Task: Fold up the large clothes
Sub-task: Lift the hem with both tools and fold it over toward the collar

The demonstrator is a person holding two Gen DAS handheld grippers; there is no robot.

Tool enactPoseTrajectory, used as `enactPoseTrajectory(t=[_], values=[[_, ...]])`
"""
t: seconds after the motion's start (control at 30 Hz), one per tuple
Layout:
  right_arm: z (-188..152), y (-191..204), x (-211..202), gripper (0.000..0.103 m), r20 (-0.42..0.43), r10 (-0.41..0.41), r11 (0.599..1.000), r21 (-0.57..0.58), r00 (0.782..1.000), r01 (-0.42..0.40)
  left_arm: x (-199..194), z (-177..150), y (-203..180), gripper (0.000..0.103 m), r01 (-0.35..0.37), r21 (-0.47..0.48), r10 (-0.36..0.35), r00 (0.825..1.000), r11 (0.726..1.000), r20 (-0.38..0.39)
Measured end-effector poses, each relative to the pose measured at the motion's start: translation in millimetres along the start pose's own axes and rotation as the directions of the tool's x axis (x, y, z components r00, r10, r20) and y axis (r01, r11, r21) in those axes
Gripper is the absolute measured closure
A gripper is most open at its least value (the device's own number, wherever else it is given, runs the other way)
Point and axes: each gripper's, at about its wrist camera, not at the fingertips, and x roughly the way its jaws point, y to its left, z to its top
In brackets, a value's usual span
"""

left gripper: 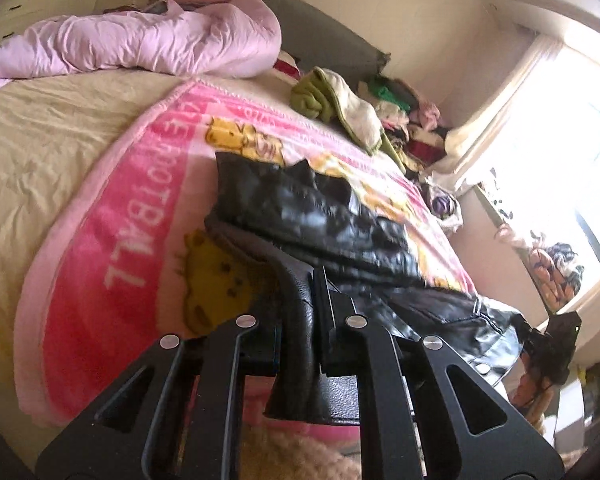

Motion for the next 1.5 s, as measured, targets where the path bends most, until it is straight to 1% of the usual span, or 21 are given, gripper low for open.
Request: enactPoseTrajectory(t=[0.07, 0.13, 0.33, 0.53, 0.73, 0.87, 1.0, 1.13, 1.27, 1.37, 1.5], values=[[13.1, -6.2, 5.0, 0.087, 0.021, 0.009, 0.999, 0.034, 1.000, -0.010, 4.5, 10.0, 0.6, 0.097, 0.009, -0.024, -0.008, 1.000, 1.000, 0.014], [24.3, -6.9, 13.9, 0.087, 0.041, -0.011, 0.999, 0.035, 0.999, 0.009, 11.0, 18.9, 0.1, 0.096, 0.007, -0.035, -0.006, 1.000, 0.999, 0.023], [56.7, -0.1, 42.3, 0.088, 0.063, -0.088, 0.995, -0.038, 0.994, 0.091, 31.0, 43.5, -4.4, 0.095, -0.036, -0.051, 0.039, 0.998, 0.998, 0.048], [85.2, -4.4, 74.4, 0.088, 0.070, -0.121, 0.990, -0.068, 0.990, 0.126, 54.1, 68.1, 1.1, 0.094, -0.050, -0.107, 0.057, 0.997, 0.993, 0.056], [112.4, -24.0, 110.7, 0.088, 0.057, -0.134, 0.990, -0.026, 0.989, 0.136, 86.0, 94.0, 8.2, 0.093, -0.071, -0.152, 0.079, 0.996, 0.986, 0.047], [126.2, -39.7, 136.6, 0.088, 0.039, -0.166, 0.986, -0.013, 0.985, 0.166, 109.5, 105.2, 15.2, 0.093, -0.098, -0.180, 0.105, 0.994, 0.979, 0.029], [136.3, -59.7, 159.8, 0.088, 0.021, -0.215, 0.977, 0.012, 0.976, 0.214, 137.9, 115.3, 23.6, 0.091, -0.151, -0.206, 0.157, 0.988, 0.967, 0.009], [140.8, -84.1, 190.2, 0.088, -0.028, -0.294, 0.955, 0.026, 0.955, 0.295, 165.3, 119.2, 32.5, 0.090, -0.190, -0.242, 0.192, 0.981, 0.952, -0.015], [136.7, -106.5, 213.4, 0.088, -0.072, -0.329, 0.941, 0.055, 0.942, 0.333, 186.3, 114.7, 37.3, 0.089, -0.227, -0.259, 0.231, 0.973, 0.939, -0.017], [133.1, -116.8, 223.7, 0.086, -0.087, -0.338, 0.936, 0.072, 0.937, 0.345, 194.4, 108.9, 37.7, 0.089, -0.253, -0.244, 0.261, 0.965, 0.936, 0.001], [129.9, -122.4, 229.1, 0.084, -0.088, -0.350, 0.932, 0.072, 0.933, 0.356, 199.8, 103.3, 28.9, 0.087, -0.282, -0.179, 0.292, 0.956, 0.943, 0.037]])
